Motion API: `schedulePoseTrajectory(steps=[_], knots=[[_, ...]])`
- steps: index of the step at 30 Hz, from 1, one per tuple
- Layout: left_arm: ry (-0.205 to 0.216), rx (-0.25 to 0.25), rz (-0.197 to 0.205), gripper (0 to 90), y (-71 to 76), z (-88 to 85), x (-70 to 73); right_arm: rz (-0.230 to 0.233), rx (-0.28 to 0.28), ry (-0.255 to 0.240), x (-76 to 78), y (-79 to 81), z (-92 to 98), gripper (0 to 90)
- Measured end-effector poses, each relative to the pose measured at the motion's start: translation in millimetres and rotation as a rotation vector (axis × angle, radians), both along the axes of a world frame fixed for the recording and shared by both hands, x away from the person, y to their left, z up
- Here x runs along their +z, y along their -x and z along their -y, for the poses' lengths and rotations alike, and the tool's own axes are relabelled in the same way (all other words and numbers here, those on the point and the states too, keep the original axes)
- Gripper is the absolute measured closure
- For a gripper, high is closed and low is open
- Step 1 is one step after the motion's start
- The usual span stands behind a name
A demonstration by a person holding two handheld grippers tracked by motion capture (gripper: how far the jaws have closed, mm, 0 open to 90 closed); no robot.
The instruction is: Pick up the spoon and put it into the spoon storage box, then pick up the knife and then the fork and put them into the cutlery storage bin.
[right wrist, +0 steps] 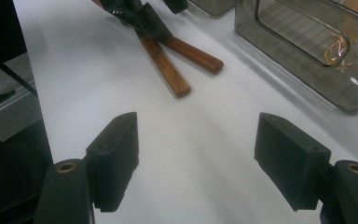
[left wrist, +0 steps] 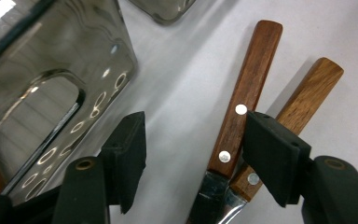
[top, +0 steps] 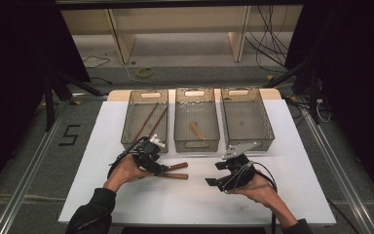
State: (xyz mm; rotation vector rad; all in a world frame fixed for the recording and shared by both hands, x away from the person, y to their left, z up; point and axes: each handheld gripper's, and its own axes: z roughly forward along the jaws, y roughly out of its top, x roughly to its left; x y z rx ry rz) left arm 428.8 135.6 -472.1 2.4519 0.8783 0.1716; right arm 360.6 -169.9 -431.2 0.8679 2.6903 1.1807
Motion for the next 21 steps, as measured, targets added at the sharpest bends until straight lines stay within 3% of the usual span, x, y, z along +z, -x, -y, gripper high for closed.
schedulePoseTrajectory(steps=[11,21], knots=[[-0.026,-0.039,-0.048,47.7,-3.2,5.2,1.2,-0.011,-0.007,-0.003,-0.1,0.0,1.2,31.4],[-0.074,-0.075,-0.05,55.0,-2.8,11.7,-1.6,-0.006,-0.004,-0.001,-0.4,-1.8,2.4,31.7]])
